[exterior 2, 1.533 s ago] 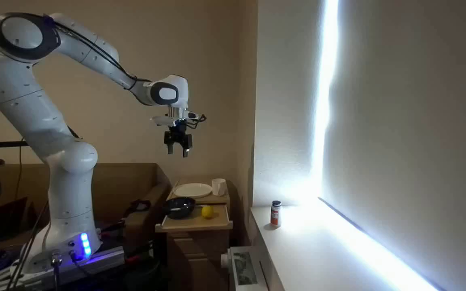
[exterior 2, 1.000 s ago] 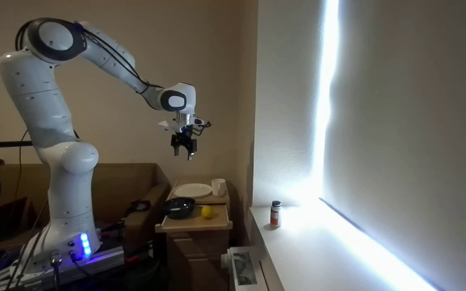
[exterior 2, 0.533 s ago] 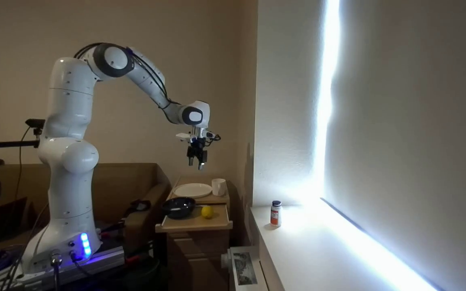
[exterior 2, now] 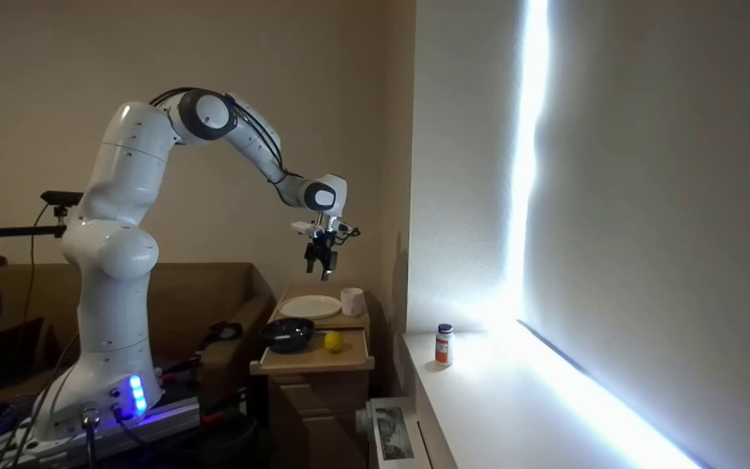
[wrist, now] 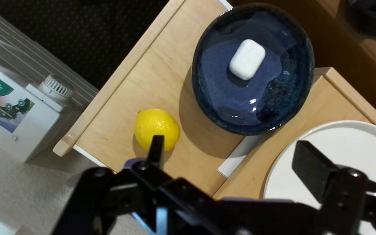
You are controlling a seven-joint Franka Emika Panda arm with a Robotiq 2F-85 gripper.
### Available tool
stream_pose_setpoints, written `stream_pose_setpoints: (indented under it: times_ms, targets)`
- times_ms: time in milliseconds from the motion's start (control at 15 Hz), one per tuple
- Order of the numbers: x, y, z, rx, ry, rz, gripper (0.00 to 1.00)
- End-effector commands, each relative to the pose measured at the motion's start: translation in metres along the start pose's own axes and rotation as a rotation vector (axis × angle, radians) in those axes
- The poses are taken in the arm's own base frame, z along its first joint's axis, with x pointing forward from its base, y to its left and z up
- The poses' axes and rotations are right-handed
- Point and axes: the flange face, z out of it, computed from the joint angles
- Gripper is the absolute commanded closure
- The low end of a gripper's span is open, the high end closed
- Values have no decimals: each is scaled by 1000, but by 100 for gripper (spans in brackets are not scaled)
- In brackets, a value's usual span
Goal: Put the lemon on the plate
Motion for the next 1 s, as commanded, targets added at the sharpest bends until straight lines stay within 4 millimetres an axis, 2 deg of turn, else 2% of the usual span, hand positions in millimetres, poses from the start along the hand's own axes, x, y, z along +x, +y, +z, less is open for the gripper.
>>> stream_pose_setpoints:
  times_ms: [0, 133, 267, 400, 667, 733, 933]
  targets:
    - [25, 12, 48, -4, -88, 113, 0]
    - [39, 21, 96, 24, -125, 193, 0]
    - [51, 27, 133, 49, -132, 268, 0]
    - [63, 35, 155, 58, -80, 367, 0]
    - [78, 49, 162, 42, 84, 541, 0]
    - [72, 46, 168, 37, 29, 472, 0]
    - [73, 46, 167, 36, 37, 480, 0]
